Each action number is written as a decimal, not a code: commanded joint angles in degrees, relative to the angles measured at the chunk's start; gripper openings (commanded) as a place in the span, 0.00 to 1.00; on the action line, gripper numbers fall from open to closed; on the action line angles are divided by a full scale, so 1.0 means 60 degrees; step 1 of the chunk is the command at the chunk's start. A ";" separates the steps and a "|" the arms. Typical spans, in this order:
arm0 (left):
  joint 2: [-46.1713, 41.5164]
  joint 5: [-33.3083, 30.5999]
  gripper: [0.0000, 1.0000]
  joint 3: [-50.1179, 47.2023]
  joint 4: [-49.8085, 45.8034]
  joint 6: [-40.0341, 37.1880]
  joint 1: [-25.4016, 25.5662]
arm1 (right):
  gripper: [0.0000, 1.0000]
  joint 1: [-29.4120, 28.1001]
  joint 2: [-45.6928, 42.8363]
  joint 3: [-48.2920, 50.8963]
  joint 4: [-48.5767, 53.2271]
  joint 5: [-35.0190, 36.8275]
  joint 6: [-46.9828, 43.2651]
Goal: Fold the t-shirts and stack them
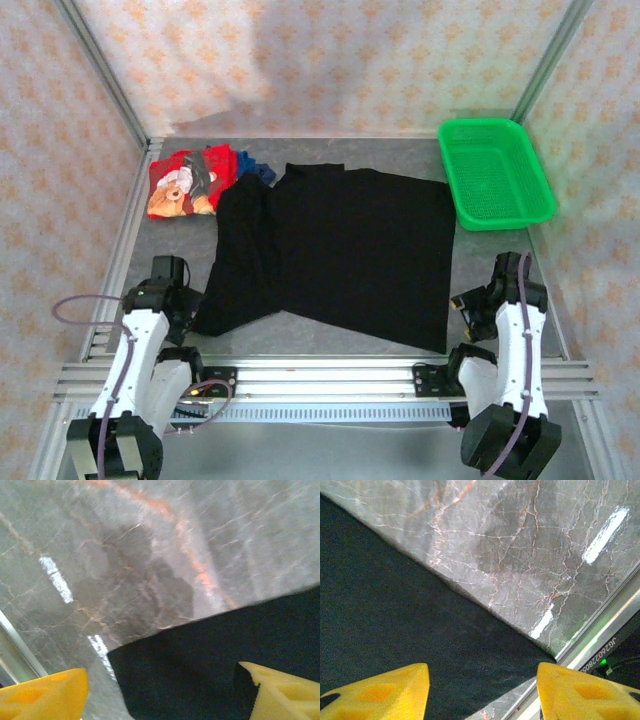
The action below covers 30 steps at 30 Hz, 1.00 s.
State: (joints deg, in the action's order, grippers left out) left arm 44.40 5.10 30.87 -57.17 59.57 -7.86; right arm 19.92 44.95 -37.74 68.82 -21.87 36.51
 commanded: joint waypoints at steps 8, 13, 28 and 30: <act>0.0954 0.0353 0.79 -0.0224 0.0345 -0.0170 0.0065 | 0.58 -0.0619 0.0273 0.0188 0.0517 -0.0518 0.0482; 0.2056 0.0836 0.77 -0.0498 0.0981 -0.0791 0.0065 | 0.55 -0.2166 0.0899 0.0763 0.0025 -0.0521 0.0903; 0.3521 0.0856 0.66 -0.1201 0.1970 -0.1222 0.0358 | 0.50 -0.4938 0.2211 0.1747 -0.1521 0.0256 0.2629; 0.3604 0.0808 0.61 -0.1151 0.2013 -0.1253 0.0382 | 0.50 -0.5222 0.2503 0.1727 -0.1710 0.0397 0.2750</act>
State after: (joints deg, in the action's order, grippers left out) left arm 63.48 10.92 27.18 -49.60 53.01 -6.35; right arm -9.41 58.15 -28.12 59.70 -22.87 50.02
